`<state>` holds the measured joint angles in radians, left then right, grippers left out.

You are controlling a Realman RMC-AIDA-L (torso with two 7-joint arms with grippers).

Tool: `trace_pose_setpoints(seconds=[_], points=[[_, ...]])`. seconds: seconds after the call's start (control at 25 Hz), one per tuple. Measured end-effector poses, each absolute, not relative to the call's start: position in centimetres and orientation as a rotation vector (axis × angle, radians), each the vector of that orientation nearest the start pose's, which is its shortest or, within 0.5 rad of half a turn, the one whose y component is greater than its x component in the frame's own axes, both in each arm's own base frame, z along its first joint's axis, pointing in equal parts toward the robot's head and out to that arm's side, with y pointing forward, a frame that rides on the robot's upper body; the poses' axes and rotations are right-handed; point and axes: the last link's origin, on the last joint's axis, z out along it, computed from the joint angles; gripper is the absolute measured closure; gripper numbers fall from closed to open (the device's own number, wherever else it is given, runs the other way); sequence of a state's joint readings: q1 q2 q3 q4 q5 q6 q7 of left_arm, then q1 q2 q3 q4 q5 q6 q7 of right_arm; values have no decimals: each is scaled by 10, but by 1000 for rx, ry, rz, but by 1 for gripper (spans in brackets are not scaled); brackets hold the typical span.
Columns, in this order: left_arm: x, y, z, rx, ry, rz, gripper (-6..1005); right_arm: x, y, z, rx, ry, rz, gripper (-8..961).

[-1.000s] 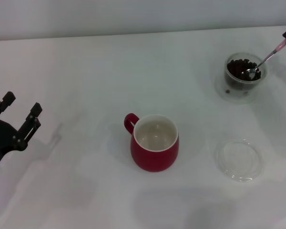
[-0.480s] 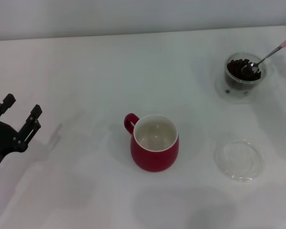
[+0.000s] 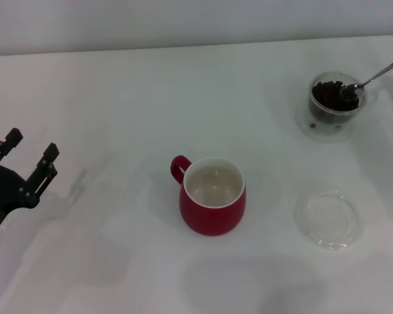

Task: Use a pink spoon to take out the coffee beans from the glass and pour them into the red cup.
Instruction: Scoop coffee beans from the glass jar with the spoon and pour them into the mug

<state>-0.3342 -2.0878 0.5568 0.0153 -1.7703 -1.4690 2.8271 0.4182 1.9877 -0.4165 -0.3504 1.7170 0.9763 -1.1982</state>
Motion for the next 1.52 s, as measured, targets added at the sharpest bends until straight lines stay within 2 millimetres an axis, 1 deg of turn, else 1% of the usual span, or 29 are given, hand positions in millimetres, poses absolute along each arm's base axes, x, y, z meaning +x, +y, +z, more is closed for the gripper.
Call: trace_pose_setpoints(seconds=[0.12,0.44,0.64,0.96,1.52], points=[[-328,258,-38,-1981,-390,-815,347,393,345,84,-1178,1655,1275,805],[-327,256,-38,-1979,-389,-824,348,383,342,80,-1275,1637,1291,805],[-327,256,-38,-1980,-391,-825,347,378,337,77,-1325,1624,1309,806],[-326,254,-40,-1989,-391,-830,347,363,334,71,-1419,1620,1378,806],[-328,245,-40,-1979,-401,-843,347,332,345,40,-1600,1686,1366,806]])
